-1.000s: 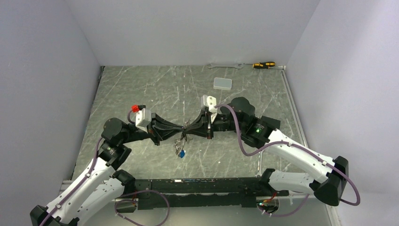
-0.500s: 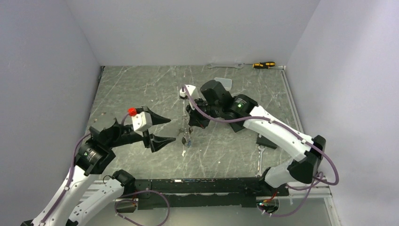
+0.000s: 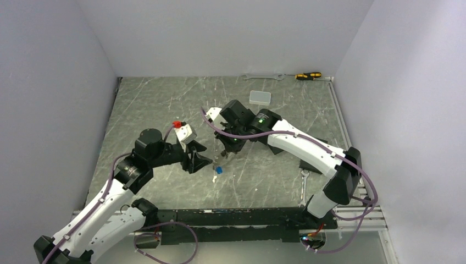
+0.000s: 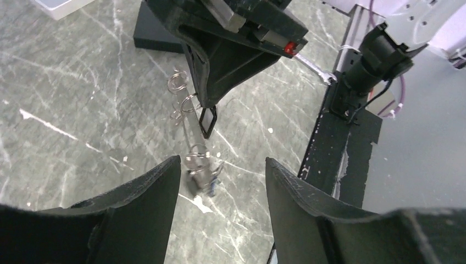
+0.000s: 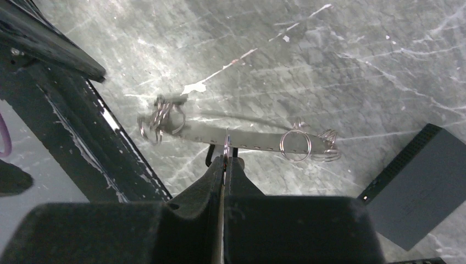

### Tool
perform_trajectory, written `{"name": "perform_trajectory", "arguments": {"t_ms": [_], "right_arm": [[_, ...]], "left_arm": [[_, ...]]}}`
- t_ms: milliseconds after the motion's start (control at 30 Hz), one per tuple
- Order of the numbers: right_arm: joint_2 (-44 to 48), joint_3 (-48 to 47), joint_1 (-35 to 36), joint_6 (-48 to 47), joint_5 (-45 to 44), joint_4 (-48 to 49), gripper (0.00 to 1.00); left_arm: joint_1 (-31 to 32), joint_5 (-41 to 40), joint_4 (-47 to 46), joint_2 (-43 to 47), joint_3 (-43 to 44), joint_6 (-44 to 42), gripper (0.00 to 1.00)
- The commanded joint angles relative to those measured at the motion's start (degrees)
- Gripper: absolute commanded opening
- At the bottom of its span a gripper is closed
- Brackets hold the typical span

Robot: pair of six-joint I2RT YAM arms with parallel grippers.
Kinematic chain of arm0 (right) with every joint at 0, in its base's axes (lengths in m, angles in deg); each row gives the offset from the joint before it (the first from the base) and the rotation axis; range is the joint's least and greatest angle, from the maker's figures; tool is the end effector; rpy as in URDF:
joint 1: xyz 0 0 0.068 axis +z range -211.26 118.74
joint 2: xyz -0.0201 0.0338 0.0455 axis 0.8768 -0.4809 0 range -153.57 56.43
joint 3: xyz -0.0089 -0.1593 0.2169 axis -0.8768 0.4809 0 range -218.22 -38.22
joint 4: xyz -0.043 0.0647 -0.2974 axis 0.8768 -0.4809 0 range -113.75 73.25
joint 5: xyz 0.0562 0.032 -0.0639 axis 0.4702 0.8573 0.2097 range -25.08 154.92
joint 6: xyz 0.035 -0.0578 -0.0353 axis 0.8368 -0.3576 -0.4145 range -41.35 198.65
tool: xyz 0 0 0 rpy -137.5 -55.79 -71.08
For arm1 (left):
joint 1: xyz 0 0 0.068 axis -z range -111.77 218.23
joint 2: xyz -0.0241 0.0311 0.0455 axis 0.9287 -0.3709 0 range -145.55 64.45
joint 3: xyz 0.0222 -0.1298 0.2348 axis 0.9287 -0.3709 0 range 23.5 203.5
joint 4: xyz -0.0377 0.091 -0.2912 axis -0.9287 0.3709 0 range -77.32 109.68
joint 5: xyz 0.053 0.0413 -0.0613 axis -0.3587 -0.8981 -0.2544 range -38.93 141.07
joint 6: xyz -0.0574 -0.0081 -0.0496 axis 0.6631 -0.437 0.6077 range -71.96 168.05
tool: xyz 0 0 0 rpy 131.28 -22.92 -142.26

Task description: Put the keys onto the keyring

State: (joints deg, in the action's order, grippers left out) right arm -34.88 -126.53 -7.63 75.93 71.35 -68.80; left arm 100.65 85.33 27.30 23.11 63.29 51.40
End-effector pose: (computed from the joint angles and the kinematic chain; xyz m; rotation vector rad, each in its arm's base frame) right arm 0.2321 0.3274 0.3051 -1.2662 2.2668 0.4831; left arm 0.1848 -0.1605 0.3020 0.8880 1.7006 -0.9794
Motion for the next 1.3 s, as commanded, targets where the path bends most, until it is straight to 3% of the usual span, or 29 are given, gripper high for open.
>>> {"name": "perform_trajectory", "arguments": {"t_ms": [0, 267, 500, 733, 900, 967, 1067, 1267], "right_arm": [[-1.1, -1.8, 0.3, 4.7, 0.4, 6.9, 0.00], [-0.4, -2.2, 0.2, 4.9, 4.2, 10.5, 0.00], [2.8, -0.4, -0.4, 3.9, 9.3, 10.8, 0.00], [7.2, 3.3, -1.2, 3.6, 15.3, 12.3, 0.00], [8.0, 3.8, -2.2, 3.6, 15.9, 12.3, 0.00], [8.1, 4.1, -2.5, 3.7, 16.8, 12.6, 0.00], [8.1, 4.7, -2.7, 3.7, 17.9, 13.0, 0.00], [6.4, 6.2, -3.4, 5.4, 20.3, 12.6, 0.00]], "left_arm": [[0.9, -4.8, -6.8, 0.9, -0.7, 4.1, 0.61], [3.6, -9.0, -2.3, -2.3, 1.1, 0.3, 0.54], [4.0, -9.8, 0.0, -4.5, 2.7, -4.3, 0.57], [4.5, -10.2, 2.6, -7.1, 4.4, -7.7, 0.38], [5.0, -11.5, 2.7, -6.2, 4.3, -8.3, 0.41], [5.1, -11.5, 2.1, -5.3, 3.9, -8.4, 0.32], [5.4, -10.6, 2.1, -4.9, 4.0, -8.4, 0.00], [6.5, -15.3, 2.3, -2.7, 3.7, -8.9, 0.00]]}}
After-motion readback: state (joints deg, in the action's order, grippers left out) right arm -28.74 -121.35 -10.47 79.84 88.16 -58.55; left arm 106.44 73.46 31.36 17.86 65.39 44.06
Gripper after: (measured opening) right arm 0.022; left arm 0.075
